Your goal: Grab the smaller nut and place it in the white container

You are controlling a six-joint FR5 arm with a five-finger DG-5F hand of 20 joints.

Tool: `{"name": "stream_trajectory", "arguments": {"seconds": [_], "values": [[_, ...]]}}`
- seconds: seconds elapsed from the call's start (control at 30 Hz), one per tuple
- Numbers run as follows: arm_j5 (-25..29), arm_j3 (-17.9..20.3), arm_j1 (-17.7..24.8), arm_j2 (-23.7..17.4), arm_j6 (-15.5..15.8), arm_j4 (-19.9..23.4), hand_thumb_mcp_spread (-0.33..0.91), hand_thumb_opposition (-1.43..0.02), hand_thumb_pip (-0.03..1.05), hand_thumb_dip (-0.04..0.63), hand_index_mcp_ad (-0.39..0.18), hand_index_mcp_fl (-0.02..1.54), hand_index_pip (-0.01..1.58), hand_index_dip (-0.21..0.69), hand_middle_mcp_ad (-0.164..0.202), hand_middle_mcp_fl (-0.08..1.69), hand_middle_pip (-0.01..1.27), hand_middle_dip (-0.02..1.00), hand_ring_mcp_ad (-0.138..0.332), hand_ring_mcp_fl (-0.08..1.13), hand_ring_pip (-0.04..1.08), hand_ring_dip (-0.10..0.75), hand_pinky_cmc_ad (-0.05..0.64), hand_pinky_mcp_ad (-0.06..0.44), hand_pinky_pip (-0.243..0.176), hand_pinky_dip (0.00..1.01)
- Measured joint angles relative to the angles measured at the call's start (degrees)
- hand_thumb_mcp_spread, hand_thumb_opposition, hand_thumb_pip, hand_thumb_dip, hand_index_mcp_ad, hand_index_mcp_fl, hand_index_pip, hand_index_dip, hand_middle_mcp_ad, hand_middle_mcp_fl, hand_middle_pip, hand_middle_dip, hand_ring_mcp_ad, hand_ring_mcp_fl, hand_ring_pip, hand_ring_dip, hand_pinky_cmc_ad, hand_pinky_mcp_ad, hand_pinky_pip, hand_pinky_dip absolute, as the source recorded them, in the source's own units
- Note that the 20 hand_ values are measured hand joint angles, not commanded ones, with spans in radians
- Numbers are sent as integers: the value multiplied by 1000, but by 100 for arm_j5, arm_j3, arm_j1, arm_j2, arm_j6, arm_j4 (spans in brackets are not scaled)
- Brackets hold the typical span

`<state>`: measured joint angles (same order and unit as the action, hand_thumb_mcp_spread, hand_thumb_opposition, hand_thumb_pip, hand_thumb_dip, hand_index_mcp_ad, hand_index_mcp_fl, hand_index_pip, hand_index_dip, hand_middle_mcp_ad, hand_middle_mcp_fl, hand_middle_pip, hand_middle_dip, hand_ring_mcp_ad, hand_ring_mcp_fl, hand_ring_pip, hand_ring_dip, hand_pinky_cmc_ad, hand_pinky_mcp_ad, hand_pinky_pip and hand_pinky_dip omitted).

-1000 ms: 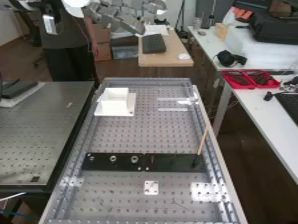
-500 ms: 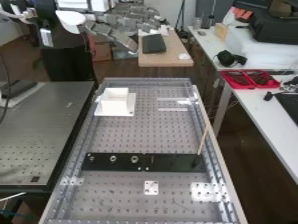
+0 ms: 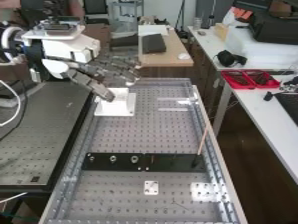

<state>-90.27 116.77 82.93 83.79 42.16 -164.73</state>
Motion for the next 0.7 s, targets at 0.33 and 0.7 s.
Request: {"name": "stream_trajectory", "arguments": {"seconds": [0.33,0.7], "values": [[98,728,-201,-15,90,606,264,-756,557,94,-75,65,386,108,89,56,138,284,176,0,87,127,475,363,-106,511],[-130,1354,-548,248,120,1418,342,-785,557,112,-91,63,920,65,87,56,138,284,166,0,87,131,476,365,-106,497]]}}
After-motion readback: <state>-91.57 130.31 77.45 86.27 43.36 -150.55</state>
